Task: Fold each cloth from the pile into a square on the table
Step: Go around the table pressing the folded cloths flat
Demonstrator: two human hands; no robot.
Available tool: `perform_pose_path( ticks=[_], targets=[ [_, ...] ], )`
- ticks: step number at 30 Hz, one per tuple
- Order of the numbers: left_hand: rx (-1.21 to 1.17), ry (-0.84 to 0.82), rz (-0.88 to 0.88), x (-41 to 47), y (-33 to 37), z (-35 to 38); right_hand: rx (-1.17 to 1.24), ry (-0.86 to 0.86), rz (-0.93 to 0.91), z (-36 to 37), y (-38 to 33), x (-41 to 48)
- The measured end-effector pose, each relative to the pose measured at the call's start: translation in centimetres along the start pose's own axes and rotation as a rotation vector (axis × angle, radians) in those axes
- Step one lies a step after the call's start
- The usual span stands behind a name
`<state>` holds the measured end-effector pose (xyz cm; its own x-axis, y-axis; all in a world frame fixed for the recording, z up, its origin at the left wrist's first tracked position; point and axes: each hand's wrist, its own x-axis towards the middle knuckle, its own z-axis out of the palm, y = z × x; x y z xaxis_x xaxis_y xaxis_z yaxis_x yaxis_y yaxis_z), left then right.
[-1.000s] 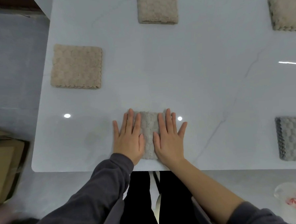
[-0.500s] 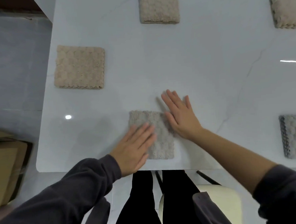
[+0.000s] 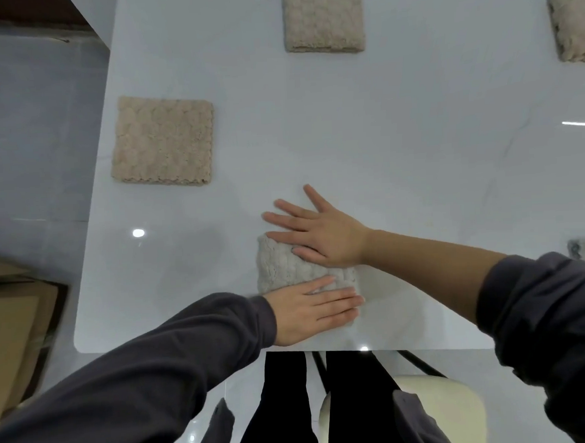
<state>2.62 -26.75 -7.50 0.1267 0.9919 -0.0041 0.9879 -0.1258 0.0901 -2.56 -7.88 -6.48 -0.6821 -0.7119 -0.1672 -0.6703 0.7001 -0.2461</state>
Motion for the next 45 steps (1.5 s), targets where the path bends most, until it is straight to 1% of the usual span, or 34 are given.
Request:
perform_pose_path(
  ticks=[2,4,7,9,10,11,13,15,17,20,22,26,30,38,45],
  targets=[
    [-0.004,0.002,-0.011,0.1,0.0,-0.1,-0.030,0.016,-0.053,0.3,-0.1,0.0],
    [0.000,0.007,-0.022,0.2,-0.1,0.0,-0.028,0.034,-0.044,0.4,-0.1,-0.1],
    [-0.032,0.016,-0.030,0.2,0.0,-0.6,-0.018,0.037,0.007,0.4,-0.2,-0.3],
    [-0.121,0.063,-0.057,-0.4,0.1,-1.7,-0.005,0.053,0.102,0.0,-0.5,-1.0],
    [-0.163,0.108,-0.111,-1.0,0.2,-2.3,0.023,0.079,0.181,-0.3,-0.8,-1.6],
    [-0.178,0.160,-0.203,-1.7,0.3,-2.9,0.060,0.113,0.279,-0.5,-1.2,-2.3],
    [-0.162,0.213,-0.481,-2.9,0.2,-3.5,0.125,0.190,0.489,-0.6,-3.1,-3.9],
    [-0.136,0.139,-0.738,-3.2,0.0,-3.6,0.155,0.224,0.638,0.0,-6.1,-5.0],
    [-0.148,0.029,-0.869,-2.5,0.0,-3.1,0.172,0.201,0.703,1.2,-8.7,-5.0],
    [-0.198,-0.078,-0.937,-1.7,0.1,-2.2,0.166,0.154,0.741,2.7,-9.9,-4.4],
    [-0.194,-0.103,-0.951,-1.7,0.2,-2.1,0.158,0.145,0.750,2.7,-9.7,-4.3],
    [-0.160,-0.060,-0.983,-1.3,0.5,-3.3,0.188,0.183,0.746,1.5,-9.5,-5.5],
    [-0.175,-0.009,-1.014,1.2,1.7,-5.2,0.212,0.180,0.799,0.7,-8.5,-8.4],
    [-0.211,-0.002,-1.104,12.0,4.5,-6.1,0.205,0.072,0.758,-0.2,-2.7,-17.5],
    [-0.248,-0.036,-1.237,22.2,6.0,-5.9,0.224,0.025,0.708,-0.9,3.5,-26.1]
  ],
)
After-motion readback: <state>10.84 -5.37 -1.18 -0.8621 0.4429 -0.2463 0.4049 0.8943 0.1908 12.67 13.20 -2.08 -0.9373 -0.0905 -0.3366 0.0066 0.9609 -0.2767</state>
